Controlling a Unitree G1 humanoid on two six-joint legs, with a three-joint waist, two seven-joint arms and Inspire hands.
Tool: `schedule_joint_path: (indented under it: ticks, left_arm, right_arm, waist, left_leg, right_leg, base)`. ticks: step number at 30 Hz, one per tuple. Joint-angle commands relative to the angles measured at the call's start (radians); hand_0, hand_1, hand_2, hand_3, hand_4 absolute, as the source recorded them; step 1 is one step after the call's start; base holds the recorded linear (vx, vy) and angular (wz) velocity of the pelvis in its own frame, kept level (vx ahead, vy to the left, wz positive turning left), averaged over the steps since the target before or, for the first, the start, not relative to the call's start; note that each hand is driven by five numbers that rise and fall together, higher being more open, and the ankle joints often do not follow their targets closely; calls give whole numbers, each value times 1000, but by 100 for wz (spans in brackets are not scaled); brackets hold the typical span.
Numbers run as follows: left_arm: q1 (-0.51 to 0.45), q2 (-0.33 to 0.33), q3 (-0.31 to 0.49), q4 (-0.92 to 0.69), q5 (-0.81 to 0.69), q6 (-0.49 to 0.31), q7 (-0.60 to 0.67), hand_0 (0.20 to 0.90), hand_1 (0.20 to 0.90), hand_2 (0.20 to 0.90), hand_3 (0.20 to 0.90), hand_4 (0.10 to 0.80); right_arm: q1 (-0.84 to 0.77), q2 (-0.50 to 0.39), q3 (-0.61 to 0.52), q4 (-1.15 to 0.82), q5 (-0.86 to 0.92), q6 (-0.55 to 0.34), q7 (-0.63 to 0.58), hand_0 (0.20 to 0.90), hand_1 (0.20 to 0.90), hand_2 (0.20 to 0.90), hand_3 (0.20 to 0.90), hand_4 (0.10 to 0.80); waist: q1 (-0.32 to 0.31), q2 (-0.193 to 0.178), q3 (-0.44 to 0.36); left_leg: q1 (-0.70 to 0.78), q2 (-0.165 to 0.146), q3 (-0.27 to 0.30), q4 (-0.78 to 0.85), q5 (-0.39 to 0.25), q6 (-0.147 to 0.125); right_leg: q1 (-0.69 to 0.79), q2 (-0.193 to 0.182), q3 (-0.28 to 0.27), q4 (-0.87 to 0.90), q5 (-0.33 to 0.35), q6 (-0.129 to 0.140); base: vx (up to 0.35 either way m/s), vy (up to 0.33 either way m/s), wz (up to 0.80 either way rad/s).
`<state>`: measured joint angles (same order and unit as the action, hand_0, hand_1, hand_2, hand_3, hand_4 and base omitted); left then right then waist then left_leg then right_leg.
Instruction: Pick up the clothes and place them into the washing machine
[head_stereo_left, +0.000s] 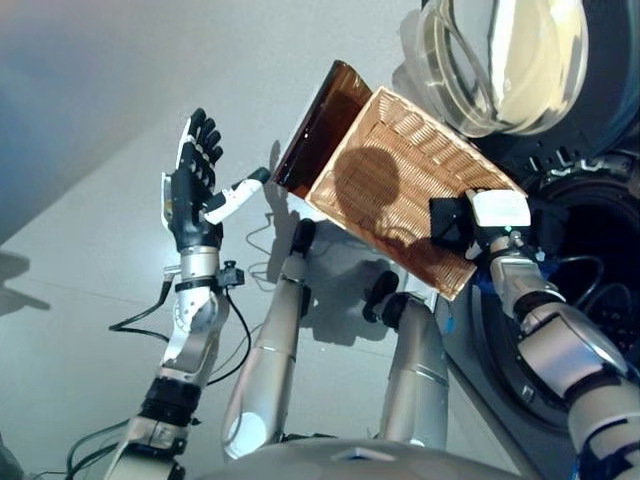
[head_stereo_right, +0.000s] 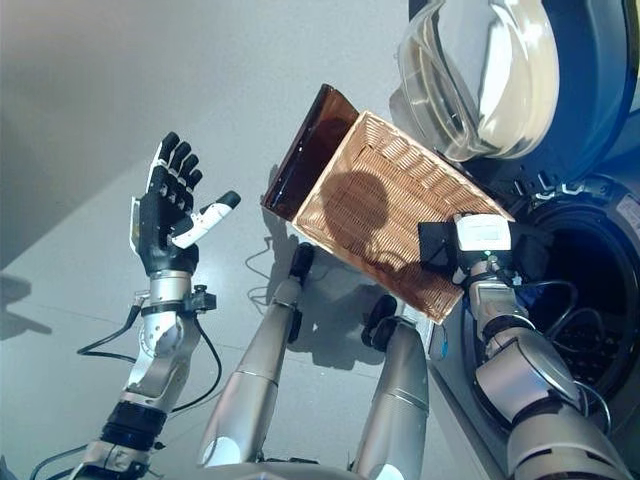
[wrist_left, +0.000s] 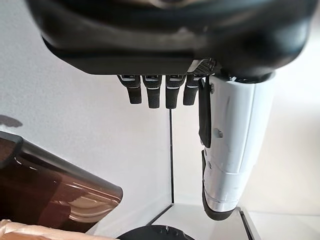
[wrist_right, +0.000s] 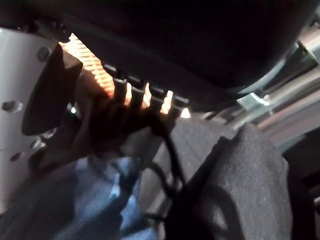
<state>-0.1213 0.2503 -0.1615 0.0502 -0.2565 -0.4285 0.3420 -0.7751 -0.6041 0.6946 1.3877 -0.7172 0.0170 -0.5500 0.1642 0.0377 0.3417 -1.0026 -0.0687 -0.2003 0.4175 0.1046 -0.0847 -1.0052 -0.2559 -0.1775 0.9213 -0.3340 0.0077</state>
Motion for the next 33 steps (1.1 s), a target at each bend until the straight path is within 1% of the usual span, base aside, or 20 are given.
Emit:
schedule_joint_path:
  ticks: [1, 10, 17, 21, 25, 26, 27, 33]
  left_arm:
    - [-24, -13, 57, -98, -2, -142, 10, 900, 900, 900, 900, 800]
    - [-27, -25, 53, -77, -33, -148, -5, 900, 900, 900, 900, 800]
    - [-28, -31, 43, -42, -50, -150, -8, 900, 900, 900, 900, 800]
    - [-28, -27, 46, -35, -50, -148, -8, 900, 900, 900, 900, 800]
    - [-22, -30, 49, -32, -59, -150, -13, 900, 900, 900, 900, 800]
    - [-21, -31, 48, -33, -59, -150, -14, 900, 900, 900, 900, 800]
    - [-21, -30, 49, -39, -61, -149, -16, 900, 900, 900, 900, 800]
    - [19, -32, 48, -56, -69, -147, -37, 900, 900, 900, 900, 800]
  right_arm:
    - [37, -24, 45, 38, -28, 13, 35, 200, 200, 200, 200, 300]
    - [43, -27, 44, 49, -45, 17, 36, 200, 200, 200, 200, 300]
    - [71, -39, 7, 37, -30, 18, 32, 200, 200, 200, 200, 300]
    - [86, -59, -19, 37, -18, 23, 30, 200, 200, 200, 200, 300]
    - [101, -86, -51, 37, -3, 29, 33, 200, 200, 200, 200, 300]
    - [106, -96, -65, 36, 7, 29, 34, 200, 200, 200, 200, 300]
    - [114, -105, -78, 34, 17, 29, 35, 200, 200, 200, 200, 300]
    - [160, -146, -170, 52, 97, 22, 38, 200, 200, 200, 200, 300]
  waist:
    - [13, 37, -60]
    - [34, 50, -63]
    - [36, 56, -57]
    - [29, 62, -62]
    - [23, 77, -63]
    - [23, 83, -63]
    - [23, 94, -60]
    - [8, 134, -75]
  left_leg:
    - [-43, -27, -15, 135, -166, 14]
    - [-31, -38, -15, 92, -143, 13]
    - [32, -43, -9, 40, -128, 17]
    - [102, -46, 16, -35, -108, 19]
    - [199, -47, 42, -122, -85, 29]
    - [222, -46, 45, -143, -78, 31]
    - [235, -43, 50, -167, -41, 33]
    - [333, -54, 92, -244, -28, 48]
  right_leg:
    - [-36, 14, 57, -127, 138, 45]
    - [-26, -2, 61, -142, 142, 49]
    - [29, -12, 63, -184, 155, 54]
    - [91, -12, 72, -260, 183, 60]
    - [166, -9, 91, -348, 221, 71]
    - [186, -9, 97, -370, 232, 74]
    - [200, -9, 94, -404, 274, 71]
    - [277, -18, 136, -504, 319, 89]
  base:
    - [0, 0, 0]
    - [11, 22, 12]
    - [41, 14, 2]
    - [50, 52, -3]
    - [53, 107, -22]
    - [-50, 114, -31]
    - [-53, 119, -20]
    - [25, 125, -20]
